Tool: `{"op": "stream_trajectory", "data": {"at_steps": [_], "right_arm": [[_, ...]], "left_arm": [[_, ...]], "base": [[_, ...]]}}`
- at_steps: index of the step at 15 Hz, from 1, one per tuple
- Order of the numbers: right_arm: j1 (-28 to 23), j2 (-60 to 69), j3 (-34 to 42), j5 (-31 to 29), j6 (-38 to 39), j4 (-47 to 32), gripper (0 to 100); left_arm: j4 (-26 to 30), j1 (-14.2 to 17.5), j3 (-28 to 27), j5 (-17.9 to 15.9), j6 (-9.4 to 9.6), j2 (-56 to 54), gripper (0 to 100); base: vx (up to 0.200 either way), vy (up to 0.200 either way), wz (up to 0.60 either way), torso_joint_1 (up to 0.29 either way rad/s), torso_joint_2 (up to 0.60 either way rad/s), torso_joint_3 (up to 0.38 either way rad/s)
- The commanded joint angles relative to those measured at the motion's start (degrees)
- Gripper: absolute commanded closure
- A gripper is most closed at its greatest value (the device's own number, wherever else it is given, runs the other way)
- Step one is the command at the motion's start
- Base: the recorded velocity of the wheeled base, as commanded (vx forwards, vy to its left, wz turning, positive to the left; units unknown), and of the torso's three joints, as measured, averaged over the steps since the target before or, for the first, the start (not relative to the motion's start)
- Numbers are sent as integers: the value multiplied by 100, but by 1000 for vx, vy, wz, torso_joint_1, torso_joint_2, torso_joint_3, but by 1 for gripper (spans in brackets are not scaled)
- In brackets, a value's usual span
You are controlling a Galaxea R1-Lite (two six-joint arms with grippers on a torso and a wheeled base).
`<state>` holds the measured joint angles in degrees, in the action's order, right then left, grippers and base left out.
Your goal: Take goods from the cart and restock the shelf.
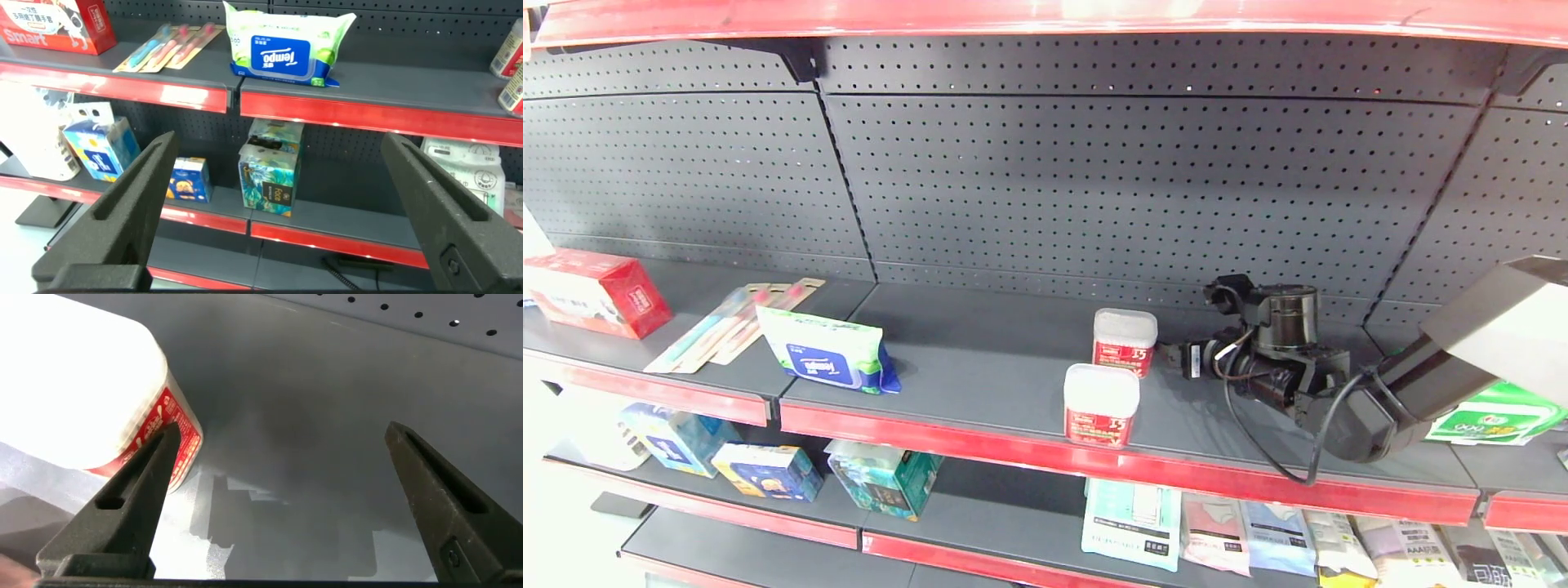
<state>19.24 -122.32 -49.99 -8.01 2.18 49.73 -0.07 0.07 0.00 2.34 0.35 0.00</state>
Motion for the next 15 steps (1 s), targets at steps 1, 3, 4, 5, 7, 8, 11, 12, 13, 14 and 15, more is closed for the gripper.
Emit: {"op": "stream_trajectory", "data": {"at_steps": [1, 3, 4, 5, 7, 8, 11, 12, 13, 14, 15], "right_arm": [[-8, 6, -2, 1, 2, 2, 0], [-8, 33, -2, 1, 2, 2, 0], [1, 33, -2, 1, -7, 2, 0], [1, 33, -2, 1, -34, 11, 0], [-52, 15, -2, 1, -34, 11, 0], [-78, -20, -2, 10, -34, 2, 0], [-60, -64, -10, 10, -60, 11, 0], [-34, -81, -54, 10, -78, 11, 0], [-16, -99, -72, 10, -78, 11, 0], [-8, -108, -98, 10, -86, 11, 0], [-8, -108, -133, 10, -86, 11, 0]], "left_arm": [[-1, 1, 0, 3, 0, 9, 0], [-1, 1, 0, 3, 0, 0, 0], [-1, 1, 0, 3, 0, 0, 0], [-1, 1, 0, 3, 0, 9, 0], [-1, 1, 0, 3, 0, 0, 0], [-1, 1, 0, 3, 0, 0, 0], [-1, 1, 0, 3, 0, 0, 0], [-1, 1, 0, 3, 0, 9, 0], [-1, 1, 0, 3, 0, 0, 0], [-1, 1, 0, 3, 0, 0, 0], [-1, 1, 0, 3, 0, 9, 0]], "base": [[0, 0, 0, 0, 0, 0], [0, 0, 0, 0, 0, 0], [0, 0, 0, 0, 0, 0], [0, 0, 0, 0, 0, 0], [0, 0, 0, 0, 0, 0], [0, 0, 0, 0, 0, 0], [0, 0, 0, 0, 0, 0], [0, 0, 0, 0, 0, 0], [0, 0, 0, 0, 0, 0], [0, 0, 0, 0, 0, 0], [0, 0, 0, 0, 0, 0]]}}
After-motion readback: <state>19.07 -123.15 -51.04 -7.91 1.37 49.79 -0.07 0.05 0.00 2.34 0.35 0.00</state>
